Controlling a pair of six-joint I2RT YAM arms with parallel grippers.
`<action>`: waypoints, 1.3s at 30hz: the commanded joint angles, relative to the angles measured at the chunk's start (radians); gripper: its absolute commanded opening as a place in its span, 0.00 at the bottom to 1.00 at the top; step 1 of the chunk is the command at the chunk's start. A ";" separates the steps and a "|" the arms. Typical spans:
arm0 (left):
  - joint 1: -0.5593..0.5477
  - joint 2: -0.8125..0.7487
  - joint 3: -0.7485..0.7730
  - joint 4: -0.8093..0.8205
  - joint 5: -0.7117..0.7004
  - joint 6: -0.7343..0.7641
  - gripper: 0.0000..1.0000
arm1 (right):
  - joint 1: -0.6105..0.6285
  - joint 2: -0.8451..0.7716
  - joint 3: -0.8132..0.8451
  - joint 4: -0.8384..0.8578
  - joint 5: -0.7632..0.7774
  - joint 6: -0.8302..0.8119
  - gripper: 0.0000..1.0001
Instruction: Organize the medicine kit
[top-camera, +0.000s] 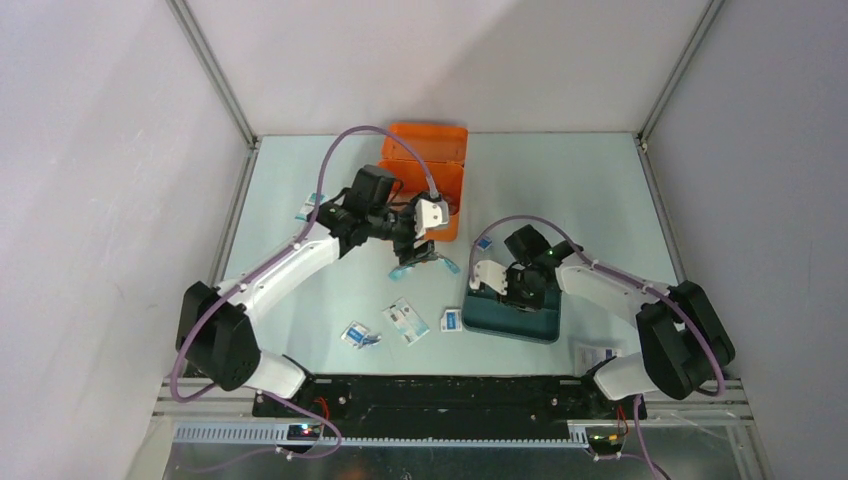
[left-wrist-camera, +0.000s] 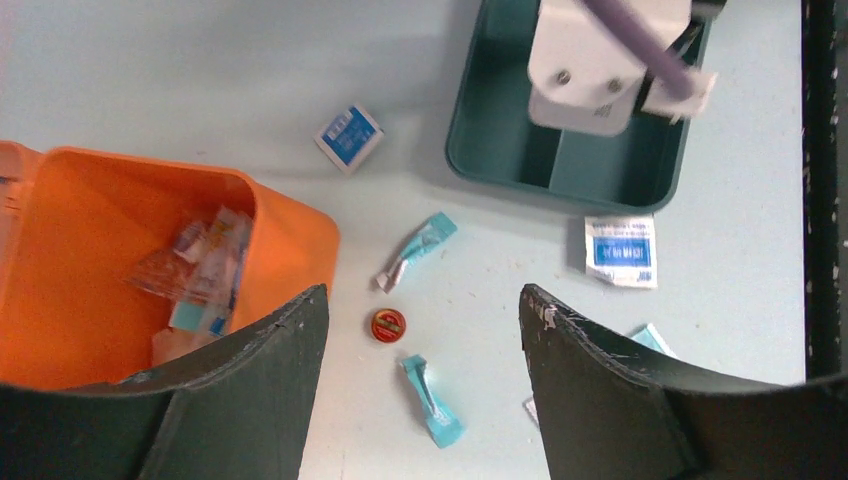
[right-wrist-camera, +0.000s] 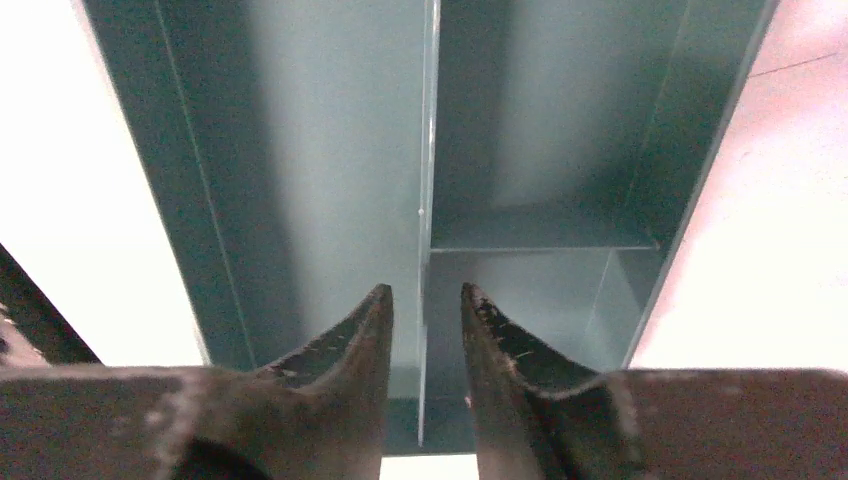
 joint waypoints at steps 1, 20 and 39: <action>-0.007 -0.032 -0.055 -0.001 -0.041 0.101 0.75 | -0.011 -0.037 -0.015 0.014 0.026 -0.083 0.47; -0.307 0.286 0.114 0.006 -0.138 0.089 0.45 | -0.664 -0.490 0.195 -0.028 -0.245 0.596 0.61; -0.447 0.631 0.335 0.037 -0.198 -0.082 0.33 | -0.905 -0.510 0.149 0.044 -0.490 0.764 0.60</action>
